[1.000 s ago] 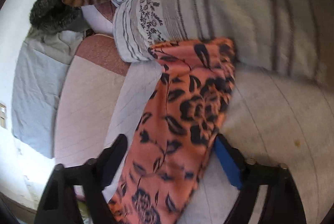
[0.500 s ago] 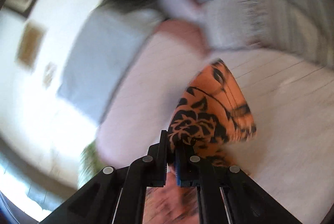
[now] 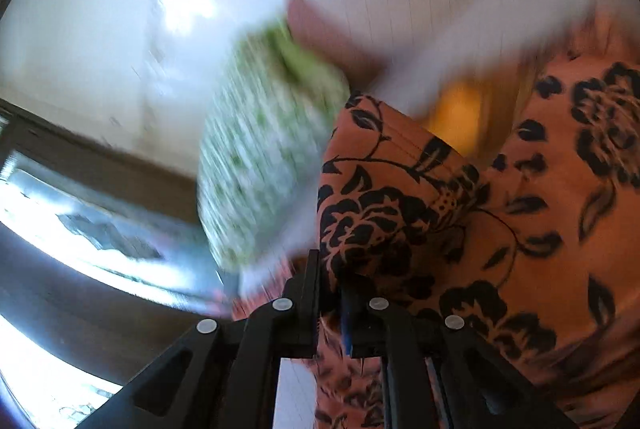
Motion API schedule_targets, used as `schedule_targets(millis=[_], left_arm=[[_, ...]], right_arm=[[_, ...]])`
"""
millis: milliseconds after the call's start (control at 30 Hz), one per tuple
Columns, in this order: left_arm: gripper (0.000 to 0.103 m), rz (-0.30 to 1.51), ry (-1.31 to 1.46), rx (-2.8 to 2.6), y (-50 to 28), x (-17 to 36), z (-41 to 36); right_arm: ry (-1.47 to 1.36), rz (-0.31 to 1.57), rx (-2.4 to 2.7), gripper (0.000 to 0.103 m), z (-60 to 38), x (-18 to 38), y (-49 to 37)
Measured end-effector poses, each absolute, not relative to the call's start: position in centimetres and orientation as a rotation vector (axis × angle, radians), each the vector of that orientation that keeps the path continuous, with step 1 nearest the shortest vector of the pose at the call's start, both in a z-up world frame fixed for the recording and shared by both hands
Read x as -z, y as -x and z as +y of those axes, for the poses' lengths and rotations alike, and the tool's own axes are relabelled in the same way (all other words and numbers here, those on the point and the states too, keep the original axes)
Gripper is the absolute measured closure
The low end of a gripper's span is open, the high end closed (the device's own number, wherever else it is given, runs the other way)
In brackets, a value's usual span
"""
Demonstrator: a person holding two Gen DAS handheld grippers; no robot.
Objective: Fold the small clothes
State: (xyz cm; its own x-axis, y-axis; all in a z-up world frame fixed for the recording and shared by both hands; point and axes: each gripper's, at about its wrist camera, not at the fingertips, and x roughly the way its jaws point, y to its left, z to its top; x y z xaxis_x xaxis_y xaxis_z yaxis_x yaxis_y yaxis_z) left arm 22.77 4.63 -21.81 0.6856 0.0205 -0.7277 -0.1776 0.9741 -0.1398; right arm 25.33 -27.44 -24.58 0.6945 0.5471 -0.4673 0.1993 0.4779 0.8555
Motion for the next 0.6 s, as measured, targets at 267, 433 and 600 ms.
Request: schedule_targets(millis=[267,433,600], left_arm=[[0.000,0.876,0.261,-0.133,-24.2,22.8,6.0],[0.000,0.874,0.281,-0.162,-24.4,22.9,6.4],[0.000,0.865,0.270,-0.150,-24.3,23.2,5.3]], right_arm=[[-1.108,0.916,-0.456,0.018,-23.4,27.4,-24.4],[-1.058,0.822,-0.502,0.018,-26.9,24.6,-20.9],[-0.994,0.774,-0.224,0.019,-33.7,24.3,-15.9]])
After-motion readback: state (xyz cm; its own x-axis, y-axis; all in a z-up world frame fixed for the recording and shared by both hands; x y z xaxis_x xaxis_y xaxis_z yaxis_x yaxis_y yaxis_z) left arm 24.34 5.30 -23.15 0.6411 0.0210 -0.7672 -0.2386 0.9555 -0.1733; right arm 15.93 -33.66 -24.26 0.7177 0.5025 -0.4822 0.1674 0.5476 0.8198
